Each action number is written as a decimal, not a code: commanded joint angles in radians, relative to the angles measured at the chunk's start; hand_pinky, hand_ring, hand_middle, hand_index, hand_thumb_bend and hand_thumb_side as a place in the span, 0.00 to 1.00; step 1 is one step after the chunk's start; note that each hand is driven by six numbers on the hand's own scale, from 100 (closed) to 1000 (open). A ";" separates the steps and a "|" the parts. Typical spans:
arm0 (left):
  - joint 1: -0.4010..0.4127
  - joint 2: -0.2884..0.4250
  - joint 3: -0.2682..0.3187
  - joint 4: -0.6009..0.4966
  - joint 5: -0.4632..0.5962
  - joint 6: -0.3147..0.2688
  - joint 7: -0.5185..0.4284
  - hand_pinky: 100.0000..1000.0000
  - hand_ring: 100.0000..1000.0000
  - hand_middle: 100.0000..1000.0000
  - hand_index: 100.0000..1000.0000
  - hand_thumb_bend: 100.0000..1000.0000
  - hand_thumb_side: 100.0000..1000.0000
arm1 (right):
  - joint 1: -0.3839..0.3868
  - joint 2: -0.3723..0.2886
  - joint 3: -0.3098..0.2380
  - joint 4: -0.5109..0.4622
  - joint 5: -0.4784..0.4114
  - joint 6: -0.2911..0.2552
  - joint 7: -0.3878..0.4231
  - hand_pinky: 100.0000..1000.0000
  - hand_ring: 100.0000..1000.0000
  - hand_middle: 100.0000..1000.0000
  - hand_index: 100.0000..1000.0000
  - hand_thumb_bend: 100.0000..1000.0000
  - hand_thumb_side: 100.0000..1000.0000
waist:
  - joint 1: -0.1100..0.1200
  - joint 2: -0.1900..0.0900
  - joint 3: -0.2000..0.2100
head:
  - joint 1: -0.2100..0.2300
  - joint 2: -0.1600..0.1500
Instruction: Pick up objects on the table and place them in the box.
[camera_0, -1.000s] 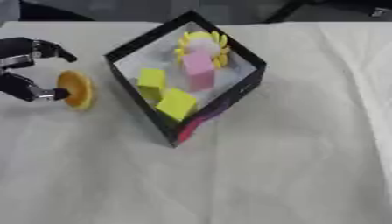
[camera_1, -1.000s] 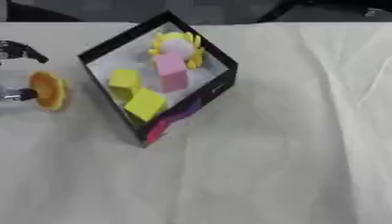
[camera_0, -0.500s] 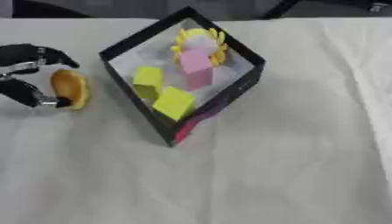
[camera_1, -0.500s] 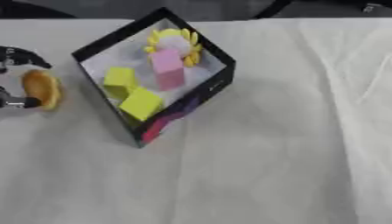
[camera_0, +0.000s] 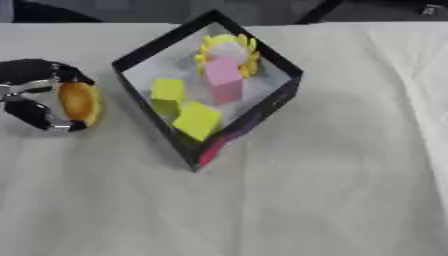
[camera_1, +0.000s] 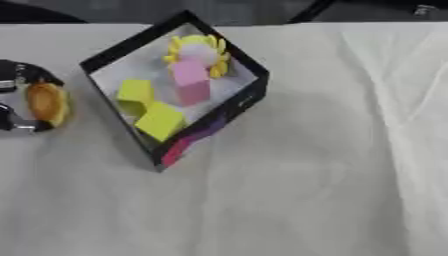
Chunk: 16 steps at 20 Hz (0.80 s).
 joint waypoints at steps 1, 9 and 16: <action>-0.015 0.020 0.009 0.000 -0.008 -0.002 0.003 0.87 0.87 0.72 0.83 0.27 0.48 | -0.011 -0.020 -0.013 -0.002 0.007 -0.002 0.004 0.98 0.70 0.60 0.80 0.00 0.49 | -0.011 0.000 -0.002 | 0.005 -0.011; -0.011 0.028 0.018 -0.069 0.145 0.043 -0.035 0.79 0.77 0.60 0.67 0.00 0.14 | 0.000 -0.021 -0.016 0.001 0.007 -0.001 0.003 0.98 0.70 0.60 0.80 0.00 0.49 | -0.011 -0.014 0.006 | -0.004 0.004; -0.001 0.050 0.017 -0.146 0.229 0.119 0.050 0.72 0.69 0.51 0.58 0.00 0.12 | 0.005 -0.024 -0.014 0.002 0.001 -0.001 0.004 0.98 0.70 0.60 0.80 0.00 0.48 | -0.012 -0.030 0.020 | -0.009 0.013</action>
